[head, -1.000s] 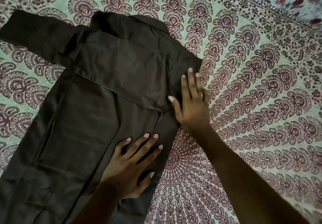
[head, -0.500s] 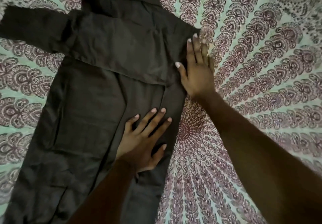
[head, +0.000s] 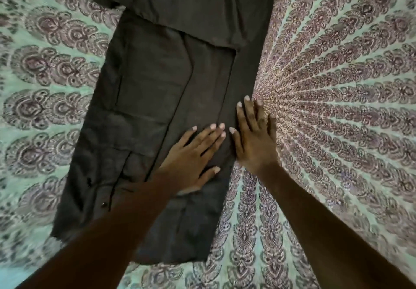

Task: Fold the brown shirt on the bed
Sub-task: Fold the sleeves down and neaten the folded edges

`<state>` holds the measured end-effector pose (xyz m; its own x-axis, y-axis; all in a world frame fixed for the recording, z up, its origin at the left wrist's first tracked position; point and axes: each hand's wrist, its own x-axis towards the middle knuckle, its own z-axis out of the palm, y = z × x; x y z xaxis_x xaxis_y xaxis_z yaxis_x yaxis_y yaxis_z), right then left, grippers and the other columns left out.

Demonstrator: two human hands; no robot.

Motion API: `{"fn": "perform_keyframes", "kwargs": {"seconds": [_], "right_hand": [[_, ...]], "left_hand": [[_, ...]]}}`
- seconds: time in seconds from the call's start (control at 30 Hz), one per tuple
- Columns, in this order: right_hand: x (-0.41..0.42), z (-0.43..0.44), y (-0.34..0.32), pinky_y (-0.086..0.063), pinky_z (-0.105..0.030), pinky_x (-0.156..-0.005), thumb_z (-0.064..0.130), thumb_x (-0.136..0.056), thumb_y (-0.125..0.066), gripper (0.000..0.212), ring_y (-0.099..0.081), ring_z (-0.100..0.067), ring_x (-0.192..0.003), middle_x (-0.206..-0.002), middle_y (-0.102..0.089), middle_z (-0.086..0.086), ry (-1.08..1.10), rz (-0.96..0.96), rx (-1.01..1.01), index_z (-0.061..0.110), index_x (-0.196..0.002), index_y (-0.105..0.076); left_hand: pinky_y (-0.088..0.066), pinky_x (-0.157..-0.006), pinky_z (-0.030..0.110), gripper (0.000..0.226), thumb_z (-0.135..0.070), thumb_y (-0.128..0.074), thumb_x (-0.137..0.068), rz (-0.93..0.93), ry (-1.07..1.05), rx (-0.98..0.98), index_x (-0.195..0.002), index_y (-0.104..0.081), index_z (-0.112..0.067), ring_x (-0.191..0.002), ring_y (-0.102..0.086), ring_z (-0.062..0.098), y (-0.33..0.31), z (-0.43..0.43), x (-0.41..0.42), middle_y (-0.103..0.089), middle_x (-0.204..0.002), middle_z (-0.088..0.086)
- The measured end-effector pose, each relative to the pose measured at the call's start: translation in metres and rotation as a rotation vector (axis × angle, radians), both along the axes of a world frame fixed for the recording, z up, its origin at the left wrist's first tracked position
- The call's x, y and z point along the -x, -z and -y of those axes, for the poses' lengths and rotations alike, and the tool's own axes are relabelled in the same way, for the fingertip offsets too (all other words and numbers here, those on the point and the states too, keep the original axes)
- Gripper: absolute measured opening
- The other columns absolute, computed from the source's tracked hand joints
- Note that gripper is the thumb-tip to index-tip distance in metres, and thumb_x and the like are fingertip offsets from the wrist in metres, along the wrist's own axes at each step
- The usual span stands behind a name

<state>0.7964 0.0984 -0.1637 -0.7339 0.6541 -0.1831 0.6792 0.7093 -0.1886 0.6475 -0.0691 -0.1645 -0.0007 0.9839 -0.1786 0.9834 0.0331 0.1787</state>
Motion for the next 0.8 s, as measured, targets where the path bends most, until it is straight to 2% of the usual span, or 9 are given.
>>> {"fn": "perform_keyframes", "kwargs": {"seconds": [0.13, 0.3, 0.4, 0.47, 0.53, 0.63, 0.8], "right_hand": [[-0.03, 0.068, -0.002, -0.014, -0.063, -0.126, 0.051, -0.109, -0.026, 0.068, 0.0, -0.029, -0.162, -0.176, 0.001, 0.0, -0.038, 0.032, 0.007, 0.019, -0.167, -0.012], [-0.07, 0.145, -0.014, -0.015, -0.062, -0.126, 0.055, -0.109, -0.029, 0.071, 0.004, -0.028, -0.162, -0.176, 0.002, 0.0, -0.166, 0.095, 0.058, 0.019, -0.167, -0.011], [-0.077, 0.152, -0.019, -0.018, -0.06, -0.126, 0.052, -0.11, -0.03, 0.067, 0.001, -0.025, -0.163, -0.176, -0.001, -0.001, -0.224, 0.063, 0.074, 0.018, -0.167, -0.018], [-0.071, 0.141, -0.018, -0.013, -0.057, -0.129, 0.048, -0.109, -0.032, 0.066, -0.001, -0.024, -0.163, -0.176, -0.004, -0.003, -0.163, 0.018, 0.059, 0.015, -0.166, -0.021], [-0.065, 0.135, -0.014, -0.012, -0.056, -0.129, 0.049, -0.108, -0.035, 0.069, -0.003, -0.025, -0.163, -0.176, -0.005, -0.004, -0.086, 0.011, 0.047, 0.013, -0.165, -0.022], [-0.071, 0.152, -0.008, -0.017, -0.059, -0.126, 0.053, -0.107, -0.036, 0.073, -0.005, -0.027, -0.162, -0.176, -0.005, -0.006, -0.128, 0.043, 0.008, 0.012, -0.166, -0.021], [-0.104, 0.204, -0.016, -0.024, -0.06, -0.124, 0.053, -0.107, -0.034, 0.073, -0.008, -0.028, -0.162, -0.176, -0.007, -0.007, -0.242, 0.066, 0.033, 0.011, -0.165, -0.021]], "left_hand": [[-0.017, -0.129, 0.051, 0.086, -0.06, -0.04, -0.102, 0.025, 0.049, 0.041, -0.167, -0.01, -0.013, -0.163, -0.007, 0.021, -0.003, 0.077, -0.021, -0.005, -0.176, 0.006], [-0.019, -0.128, 0.051, 0.086, -0.06, -0.045, -0.099, 0.031, 0.078, 0.066, -0.166, -0.021, -0.012, -0.163, -0.009, 0.021, -0.013, 0.138, -0.033, -0.008, -0.176, 0.006], [-0.025, -0.125, 0.053, 0.079, -0.055, -0.042, -0.102, 0.03, 0.001, 0.019, -0.165, -0.023, -0.012, -0.163, -0.009, 0.021, -0.021, 0.131, -0.03, -0.008, -0.176, 0.005], [-0.023, -0.126, 0.051, 0.075, -0.051, -0.039, -0.105, 0.028, -0.047, -0.022, -0.166, -0.019, -0.012, -0.163, -0.006, 0.021, -0.023, 0.111, -0.026, -0.004, -0.176, 0.004], [-0.02, -0.127, 0.052, 0.077, -0.053, -0.036, -0.105, 0.024, 0.013, -0.006, -0.167, -0.014, -0.012, -0.163, -0.003, 0.021, -0.02, 0.096, -0.021, -0.001, -0.177, 0.004], [-0.015, -0.128, 0.056, 0.086, -0.063, -0.035, -0.102, 0.038, 0.181, 0.052, -0.168, -0.007, -0.014, -0.163, 0.0, 0.021, -0.008, 0.1, -0.015, 0.003, -0.177, 0.004], [-0.009, -0.129, 0.056, 0.101, -0.073, -0.04, -0.094, 0.071, 0.198, 0.094, -0.168, 0.0, -0.016, -0.163, 0.007, 0.021, -0.012, 0.13, -0.019, 0.01, -0.176, 0.005]]}}
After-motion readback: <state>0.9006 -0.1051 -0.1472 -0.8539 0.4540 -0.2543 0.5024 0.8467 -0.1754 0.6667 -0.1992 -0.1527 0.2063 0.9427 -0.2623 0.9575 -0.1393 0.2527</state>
